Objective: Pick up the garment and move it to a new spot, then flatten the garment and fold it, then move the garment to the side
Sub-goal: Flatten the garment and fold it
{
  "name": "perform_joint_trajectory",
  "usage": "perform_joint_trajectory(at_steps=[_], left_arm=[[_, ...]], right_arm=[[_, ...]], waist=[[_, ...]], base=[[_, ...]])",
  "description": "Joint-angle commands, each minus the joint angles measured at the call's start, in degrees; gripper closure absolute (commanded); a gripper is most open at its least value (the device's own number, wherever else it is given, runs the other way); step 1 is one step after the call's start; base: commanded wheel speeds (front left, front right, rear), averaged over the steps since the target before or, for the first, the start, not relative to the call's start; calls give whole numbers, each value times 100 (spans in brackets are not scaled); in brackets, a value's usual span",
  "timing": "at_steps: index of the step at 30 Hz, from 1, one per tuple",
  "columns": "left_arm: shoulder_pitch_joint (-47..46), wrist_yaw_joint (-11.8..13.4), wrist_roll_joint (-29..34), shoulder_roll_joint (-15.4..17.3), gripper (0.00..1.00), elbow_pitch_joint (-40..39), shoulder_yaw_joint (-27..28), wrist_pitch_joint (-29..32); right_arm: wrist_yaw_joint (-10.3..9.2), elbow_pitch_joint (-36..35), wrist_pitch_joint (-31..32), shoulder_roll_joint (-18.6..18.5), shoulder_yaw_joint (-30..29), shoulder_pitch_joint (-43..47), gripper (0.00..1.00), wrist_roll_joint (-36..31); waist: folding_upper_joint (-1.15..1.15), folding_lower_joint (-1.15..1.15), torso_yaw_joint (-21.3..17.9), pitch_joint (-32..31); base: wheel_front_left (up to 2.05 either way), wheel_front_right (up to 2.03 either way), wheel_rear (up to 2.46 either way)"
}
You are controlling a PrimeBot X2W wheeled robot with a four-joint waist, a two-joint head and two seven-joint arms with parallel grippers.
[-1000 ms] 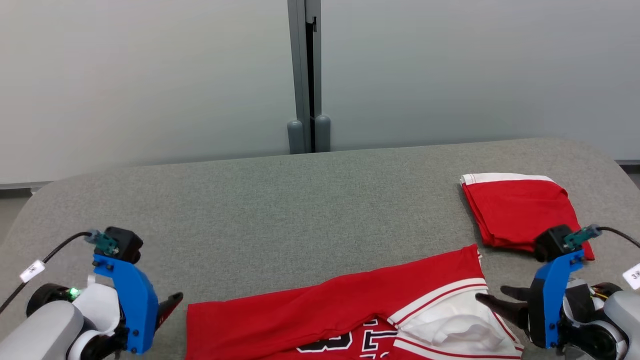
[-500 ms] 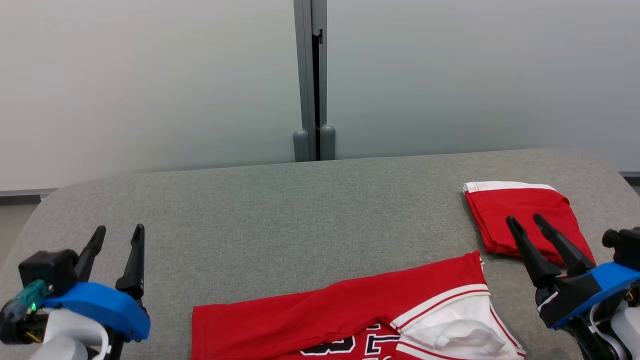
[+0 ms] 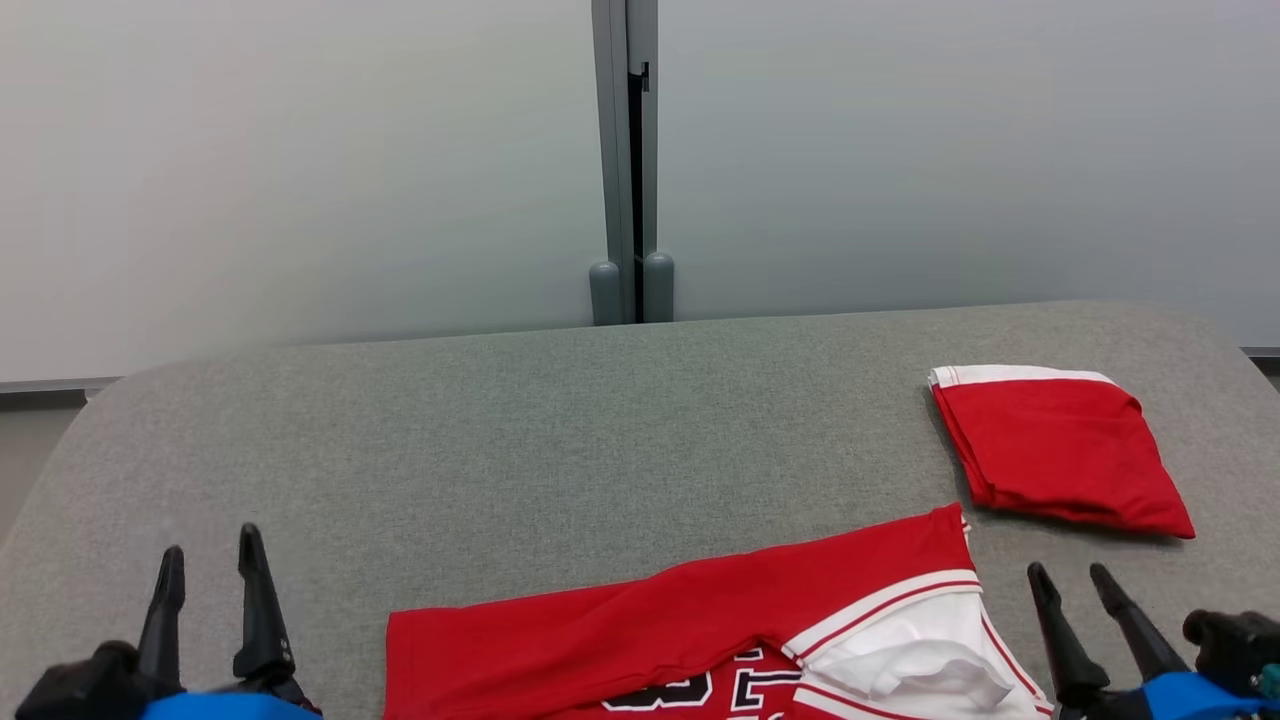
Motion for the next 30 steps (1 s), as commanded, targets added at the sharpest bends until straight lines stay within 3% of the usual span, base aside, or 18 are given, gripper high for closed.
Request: perform_joint_trajectory(at_steps=[1,6,12,20,30], left_arm=[[123,-60,89,-125,0,-19,120,-23],[370,-556,691,-703,0,96,582,-24],[230,-941,1143,-998,0,419,732,-25],[-43,-1223,1467,-1235,0,831,668,-25],[-178,-1365,1644,-1279,0,1116,712,-25]], right_arm=[[1,47,-26,51,-27,95,0,-85],[1,429,13,298,-74,8,0,-254],[1,1062,419,382,153,-513,0,-375],[1,2398,1696,466,306,-1469,0,-341],[3,3812,2985,719,454,-2199,0,-354]], waist=[[0,0,-6,7],[0,0,-10,7],[0,0,16,23],[0,0,141,135],[0,0,345,195]], base=[[0,0,0],[0,0,0],[0,0,0],[0,0,0],[0,0,0]])
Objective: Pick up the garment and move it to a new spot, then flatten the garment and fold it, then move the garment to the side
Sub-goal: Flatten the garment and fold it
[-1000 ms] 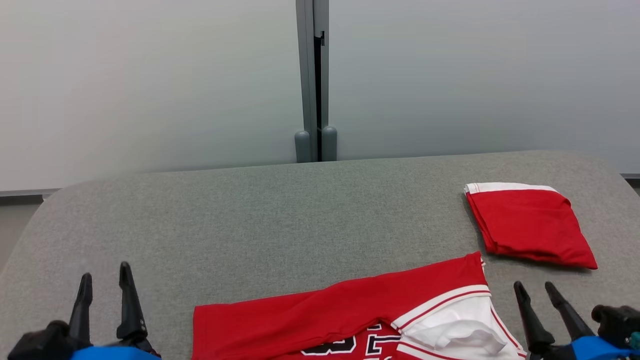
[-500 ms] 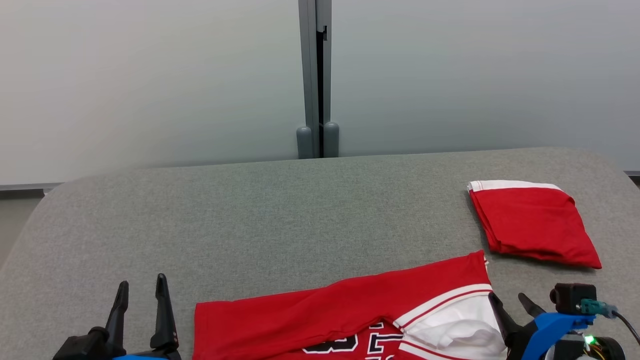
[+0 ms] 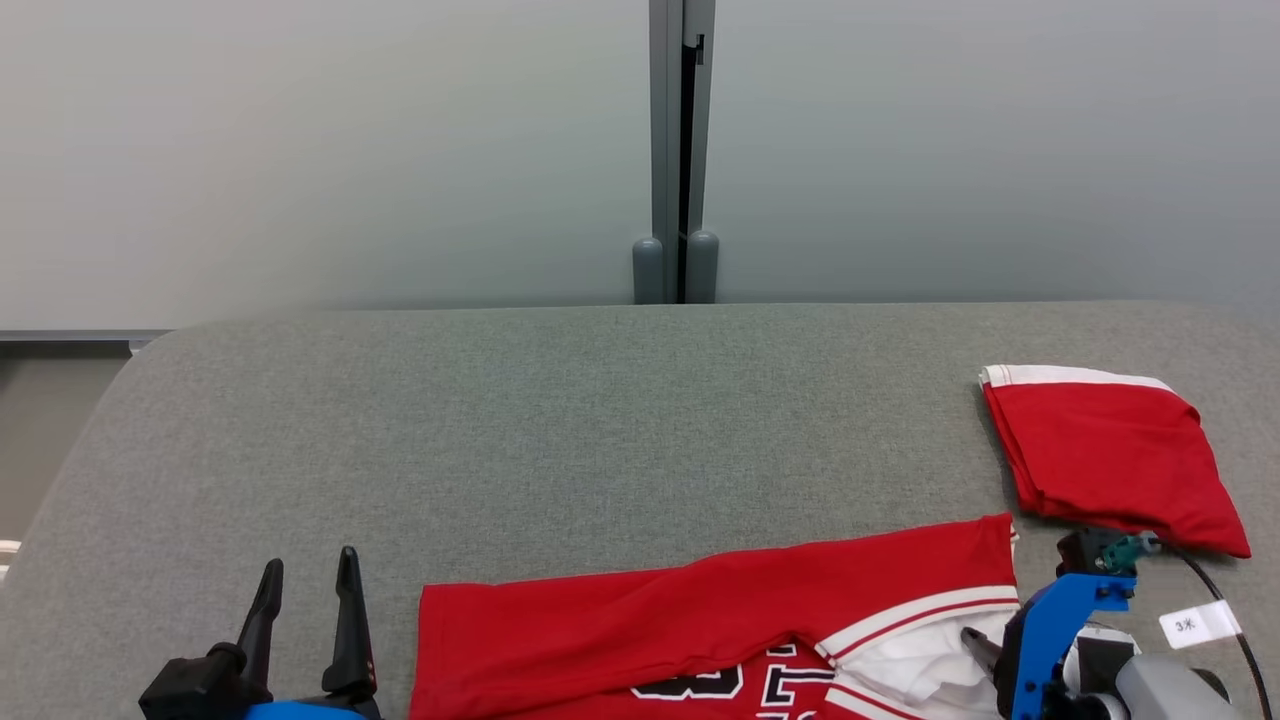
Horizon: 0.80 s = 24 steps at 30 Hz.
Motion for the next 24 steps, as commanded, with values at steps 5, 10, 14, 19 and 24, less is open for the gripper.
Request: perform_joint_trajectory(at_steps=[5,10,14,19,24], left_arm=[[-114,-44,64,-36,0,95,20,-24],[-119,-59,87,-78,0,150,61,-24],[-86,-80,105,-106,0,179,96,-24],[-12,-87,116,-157,0,187,142,-25],[52,-106,124,-215,0,238,170,-25]], right_arm=[[3,607,832,162,47,-147,0,0],[8,615,746,107,-18,-452,100,9],[2,500,621,-86,-46,-701,100,2],[0,285,536,-398,-16,-822,100,-63],[1,-158,476,-589,-37,-580,100,89]], waist=[[0,0,80,3],[0,0,128,1],[0,0,104,-27],[0,0,28,-90],[0,0,-22,-147]], base=[[0,0,0],[0,0,0],[0,0,0],[0,0,0],[0,0,0]])
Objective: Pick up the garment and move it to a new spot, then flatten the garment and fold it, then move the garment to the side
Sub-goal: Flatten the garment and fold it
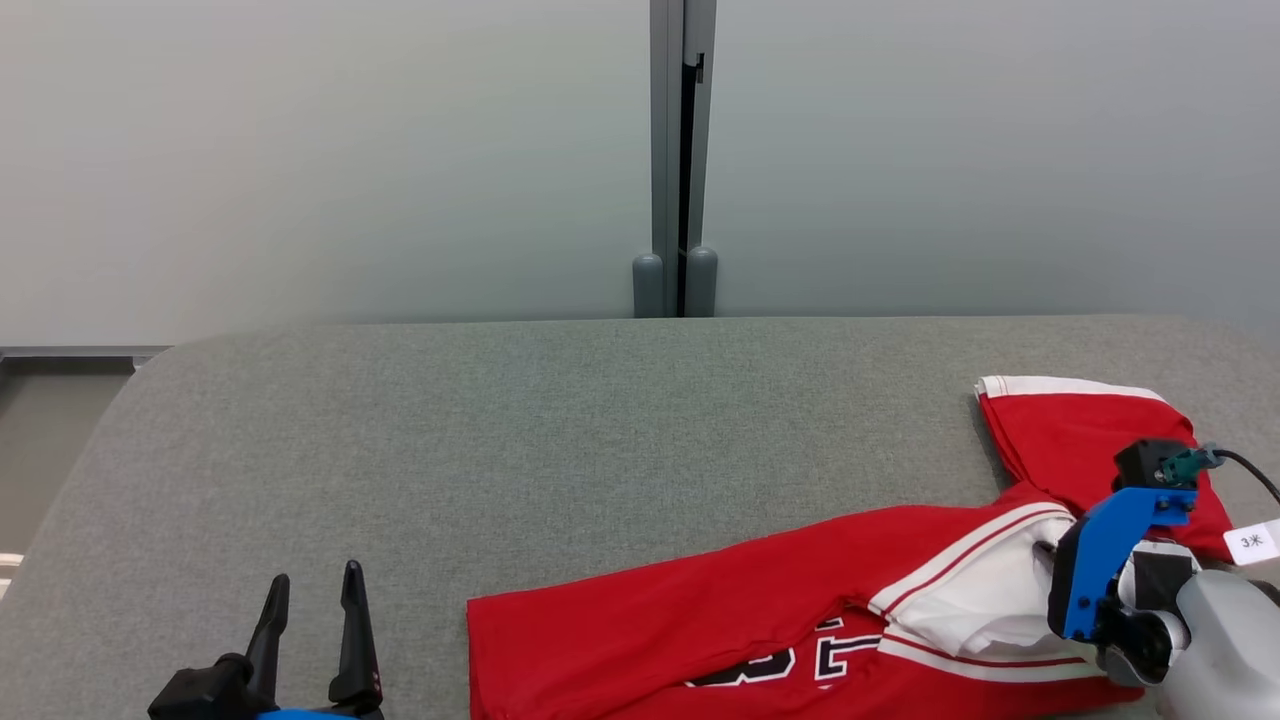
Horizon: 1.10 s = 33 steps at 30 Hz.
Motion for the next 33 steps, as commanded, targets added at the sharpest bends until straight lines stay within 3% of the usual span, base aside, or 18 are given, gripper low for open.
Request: perform_joint_trajectory(at_steps=[1,4,11,18,22,28,33], left_arm=[[43,-22,28,-13,0,19,12,-25],[50,-43,41,-32,0,50,17,-25],[31,-92,55,23,0,110,33,-25],[-112,-112,72,19,0,190,-46,-23],[-176,-125,83,18,0,251,-90,-21],[-284,-148,99,25,0,341,-197,2],[-368,-177,94,46,0,399,-256,16]], right_arm=[[-1,-193,-54,-38,-30,198,100,134],[-1,-831,-94,-93,-59,445,100,392],[0,-2877,239,168,7,1306,100,996],[1,-4102,535,794,129,1782,100,1207],[1,-4090,432,1218,243,1819,100,1264],[1,-3475,81,1475,596,1584,100,1388],[1,-2988,-354,1502,1071,1359,100,2188]], waist=[[-1,0,-7,-17],[-1,0,10,-43],[-1,0,196,-87],[-1,0,587,-52],[-1,0,871,-15],[-1,0,1295,57],[-1,0,1564,120]], base=[[0,0,0],[0,0,0],[0,0,0],[0,0,0],[0,0,0],[0,0,0],[0,0,0]])
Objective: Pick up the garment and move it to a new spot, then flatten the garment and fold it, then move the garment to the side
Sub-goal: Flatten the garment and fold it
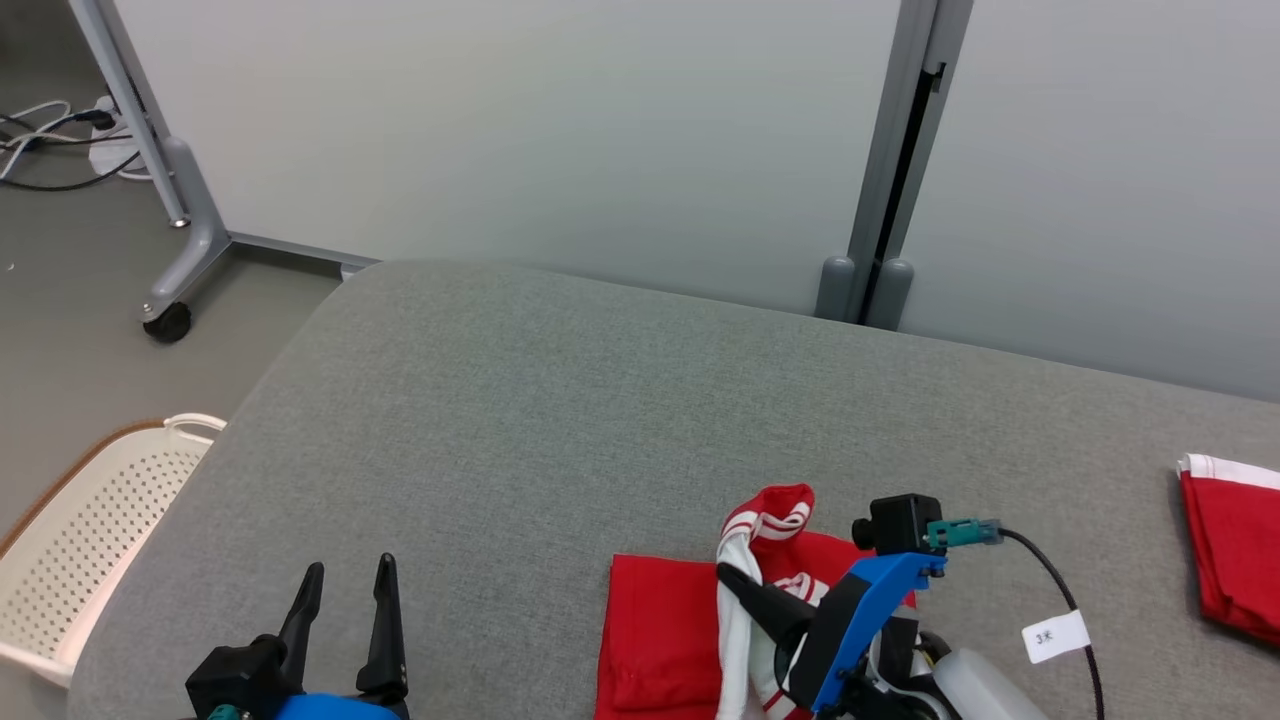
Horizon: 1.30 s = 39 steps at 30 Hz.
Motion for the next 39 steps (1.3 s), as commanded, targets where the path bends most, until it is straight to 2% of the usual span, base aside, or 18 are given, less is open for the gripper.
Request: perform_joint_trajectory(at_steps=[1,6,7,8,9,13,17,19,23,27,31,33,38,39], left_arm=[[-116,-26,5,38,0,23,-11,5],[-158,-31,0,43,0,69,-43,2],[-167,-29,-4,43,0,85,-50,1],[-180,-26,-9,42,0,96,-58,1],[-194,-24,-14,44,0,107,-64,0],[-195,-4,-43,54,0,148,-43,-3],[-163,11,-93,62,0,185,-17,-12],[-153,16,-91,61,0,188,-8,-16],[-104,34,-123,59,0,180,28,-21],[-44,44,-133,50,0,152,58,-29],[2,41,-101,19,0,107,77,-31],[16,35,-81,2,0,83,76,-34],[10,8,-31,-30,0,39,86,-35],[-5,12,-26,-38,0,38,79,-35]], right_arm=[[3,154,-149,12,217,-136,100,355],[3,607,-520,12,733,-406,100,955],[3,725,-602,11,857,-469,69,1121],[4,801,-688,15,990,-537,56,1283],[4,827,-766,20,1130,-600,0,1493],[3,591,-972,13,1579,-727,0,2463],[3,207,-1309,9,1754,-872,0,2914],[3,-29,-1533,-41,1719,-932,0,2915],[3,-579,-1953,-489,1607,-910,0,2859],[3,-931,-2389,-1149,1466,-789,0,2619],[3,-819,-2771,-1758,1322,-608,0,2291],[3,-669,-2869,-1843,1210,-480,0,2325],[3,-388,-2727,-1725,1017,-195,0,2857],[3,-330,-2628,-1640,1002,-145,31,3031]], waist=[[0,0,118,80],[0,0,206,121],[0,0,214,129],[0,0,221,134],[0,0,224,139],[0,0,150,135],[0,0,-32,97],[0,0,-135,69],[0,0,-352,-8],[0,0,-554,-67],[0,0,-721,-93],[0,0,-773,-89],[0,0,-818,-53],[0,0,-810,-42]], base=[[0,0,0],[0,0,0],[0,0,0],[0,0,0],[0,0,0],[0,0,0],[0,0,0],[0,0,0],[0,0,0],[0,0,0],[0,0,0],[0,0,0],[0,0,0],[0,0,0]])
